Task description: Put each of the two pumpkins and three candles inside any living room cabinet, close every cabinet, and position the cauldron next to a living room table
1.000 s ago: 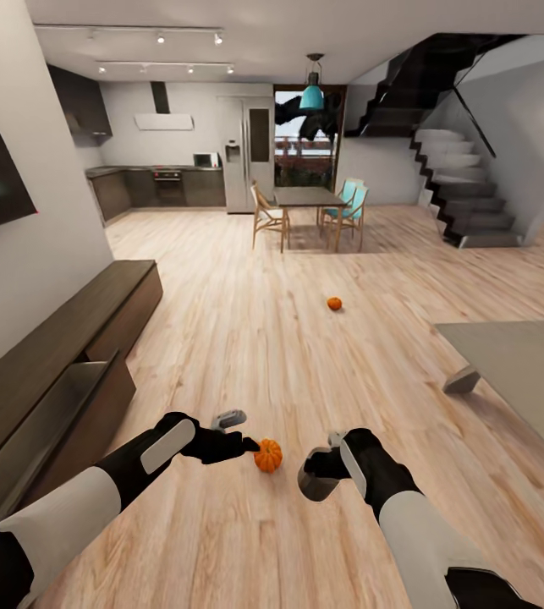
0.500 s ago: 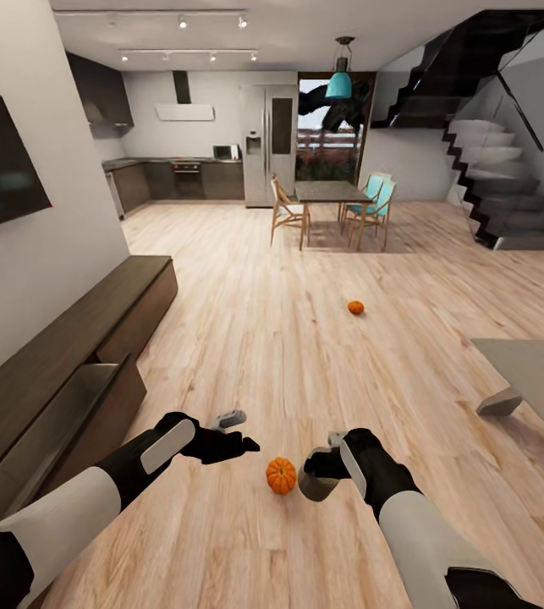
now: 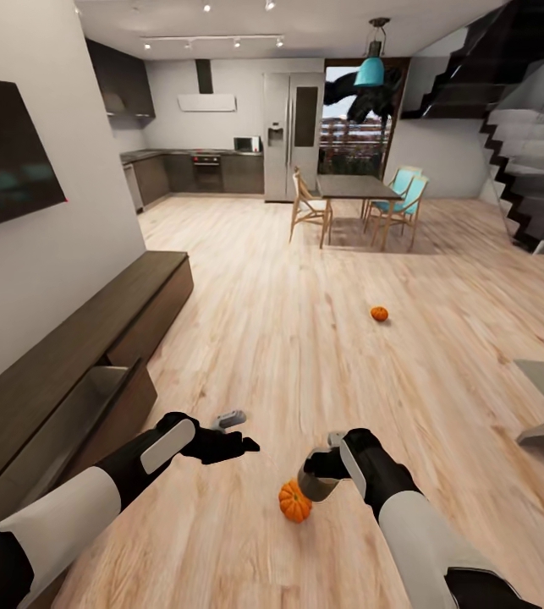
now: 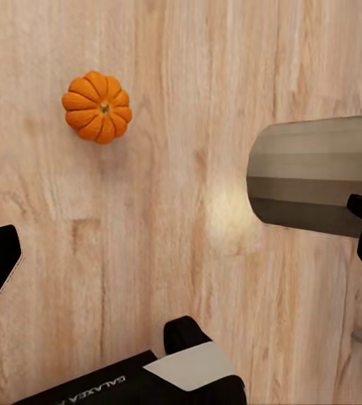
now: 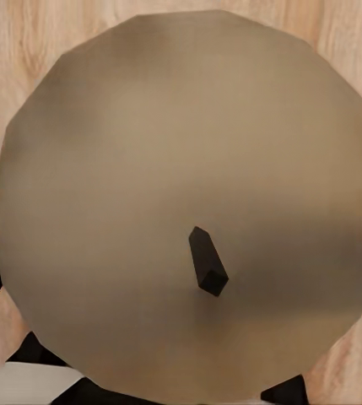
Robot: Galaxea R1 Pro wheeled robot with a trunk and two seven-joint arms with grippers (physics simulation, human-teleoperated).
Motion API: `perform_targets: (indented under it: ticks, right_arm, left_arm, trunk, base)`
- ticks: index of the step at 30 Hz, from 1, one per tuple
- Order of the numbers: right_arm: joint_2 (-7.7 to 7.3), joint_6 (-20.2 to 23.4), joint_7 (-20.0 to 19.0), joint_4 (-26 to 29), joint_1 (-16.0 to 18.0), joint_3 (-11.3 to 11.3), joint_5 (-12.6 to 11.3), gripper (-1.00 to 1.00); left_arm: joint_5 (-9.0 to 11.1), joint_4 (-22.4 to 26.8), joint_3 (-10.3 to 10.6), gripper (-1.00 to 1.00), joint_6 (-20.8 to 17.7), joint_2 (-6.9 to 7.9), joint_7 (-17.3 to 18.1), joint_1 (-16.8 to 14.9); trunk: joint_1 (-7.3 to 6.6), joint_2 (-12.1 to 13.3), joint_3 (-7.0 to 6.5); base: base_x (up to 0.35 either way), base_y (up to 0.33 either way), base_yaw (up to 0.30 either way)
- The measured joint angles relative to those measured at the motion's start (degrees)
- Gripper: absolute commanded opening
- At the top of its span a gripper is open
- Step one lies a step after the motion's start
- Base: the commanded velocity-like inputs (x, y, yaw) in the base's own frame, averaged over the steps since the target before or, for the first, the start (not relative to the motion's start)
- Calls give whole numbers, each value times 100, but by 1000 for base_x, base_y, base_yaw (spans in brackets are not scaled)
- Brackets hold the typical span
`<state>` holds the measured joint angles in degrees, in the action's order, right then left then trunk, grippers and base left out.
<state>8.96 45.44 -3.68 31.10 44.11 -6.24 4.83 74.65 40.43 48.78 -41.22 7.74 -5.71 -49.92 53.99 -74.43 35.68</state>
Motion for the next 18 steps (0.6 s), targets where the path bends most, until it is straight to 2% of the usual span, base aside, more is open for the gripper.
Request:
perform_targets:
  ticks: [12, 18]
  right_arm:
    - [0, 0, 0, 0, 0, 0, 5, -100]
    - [0, 2, 6, 0, 0, 0, 9, -100]
  left_arm:
    - [5, 0, 0, 100, 0, 0, -2, 0]
    - [5, -8, 0, 100, 0, 0, -7, 0]
  trunk:
    - [0, 0, 101]
    - [0, 0, 149]
  base:
    - [316, 0, 166]
    - [184, 0, 176]
